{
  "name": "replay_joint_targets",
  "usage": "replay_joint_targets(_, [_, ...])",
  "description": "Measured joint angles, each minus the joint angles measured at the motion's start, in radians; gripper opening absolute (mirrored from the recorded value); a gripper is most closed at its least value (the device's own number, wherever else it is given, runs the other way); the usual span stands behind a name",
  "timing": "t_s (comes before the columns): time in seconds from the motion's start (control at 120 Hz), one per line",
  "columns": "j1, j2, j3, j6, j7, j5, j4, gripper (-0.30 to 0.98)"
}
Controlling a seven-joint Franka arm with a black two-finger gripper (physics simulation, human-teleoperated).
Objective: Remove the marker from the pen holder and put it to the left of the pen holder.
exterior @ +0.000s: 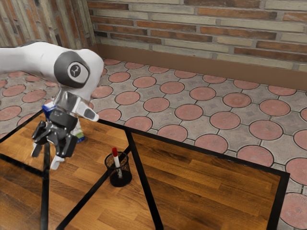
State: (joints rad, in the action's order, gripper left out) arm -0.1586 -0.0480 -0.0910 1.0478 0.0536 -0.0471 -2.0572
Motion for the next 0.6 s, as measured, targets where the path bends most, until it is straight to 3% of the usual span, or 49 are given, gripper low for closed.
replay_joint_targets(0.083, [-0.058, -0.037, 0.001, 0.233, 0.018, -0.009, 0.217, 0.67])
replay_joint_targets(0.133, [-0.077, -0.030, 0.000, 0.348, 0.029, -0.002, 0.217, 0.67])
replay_joint_targets(0.275, [-0.056, 0.196, -0.009, 0.676, 0.039, 0.086, 0.172, 0.67])
replay_joint_targets(0.425, [-0.046, 0.233, -0.006, 0.842, 0.002, 0.129, 0.128, 0.67])
replay_joint_targets(0.6, [-0.044, 0.234, -0.009, 0.936, -0.037, 0.140, 0.080, 0.67])
